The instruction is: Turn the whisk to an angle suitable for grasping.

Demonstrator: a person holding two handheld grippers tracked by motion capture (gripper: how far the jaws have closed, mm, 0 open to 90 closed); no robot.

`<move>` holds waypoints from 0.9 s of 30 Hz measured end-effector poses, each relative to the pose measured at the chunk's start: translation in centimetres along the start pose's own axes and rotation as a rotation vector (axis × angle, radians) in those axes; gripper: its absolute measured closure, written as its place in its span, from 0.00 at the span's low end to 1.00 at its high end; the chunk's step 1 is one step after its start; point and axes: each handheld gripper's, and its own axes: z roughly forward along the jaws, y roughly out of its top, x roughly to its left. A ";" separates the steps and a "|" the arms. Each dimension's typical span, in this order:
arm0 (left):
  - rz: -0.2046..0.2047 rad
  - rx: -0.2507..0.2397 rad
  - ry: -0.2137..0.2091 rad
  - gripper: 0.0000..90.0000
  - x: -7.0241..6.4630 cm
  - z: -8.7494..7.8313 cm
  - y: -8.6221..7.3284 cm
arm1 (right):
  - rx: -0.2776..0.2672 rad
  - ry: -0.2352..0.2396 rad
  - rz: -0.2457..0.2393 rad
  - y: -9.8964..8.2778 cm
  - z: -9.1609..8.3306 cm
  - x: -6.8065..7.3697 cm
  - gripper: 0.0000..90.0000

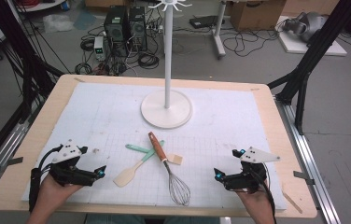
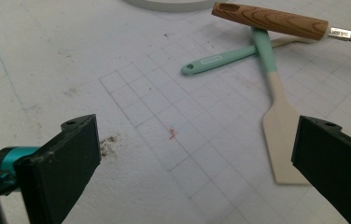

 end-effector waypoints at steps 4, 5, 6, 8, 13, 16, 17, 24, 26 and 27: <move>0.002 0.001 -0.002 0.02 0.0 0.1 0.0 | -0.002 0.006 0.002 0.1 0.2 -0.1 0.01; 0.001 0.000 -0.004 0.02 -0.1 0.1 0.0 | -0.002 0.010 0.005 0.1 0.3 -0.1 0.01; 0.000 0.000 -0.003 0.02 -0.1 0.1 0.0 | -0.001 0.011 0.007 0.1 0.3 -0.1 0.01; 0.001 0.000 -0.003 0.02 -0.1 0.1 0.0 | 0.003 0.017 0.009 0.2 0.4 -0.1 0.01; 0.003 -0.003 -0.003 0.02 -0.1 0.1 0.0 | 0.002 0.028 0.018 0.4 0.7 -0.1 0.01; 0.000 -0.002 -0.003 0.02 -0.1 0.1 0.0 | -0.007 0.039 0.026 0.9 0.8 -0.2 0.01; 0.000 -0.002 -0.003 0.02 -0.1 0.1 0.0 | -0.013 0.041 0.025 1.0 0.9 -0.2 0.01; -0.006 -0.007 0.003 0.02 -0.1 -0.1 -0.1 | -0.008 0.061 0.004 2.0 1.2 0.0 0.01; -0.006 -0.007 0.004 0.02 -0.1 -0.1 -0.1 | -0.008 0.066 0.003 2.3 1.3 0.1 0.01; -0.006 -0.008 0.004 0.02 -0.1 -0.1 -0.1 | -0.006 0.070 0.003 2.5 1.3 0.1 0.01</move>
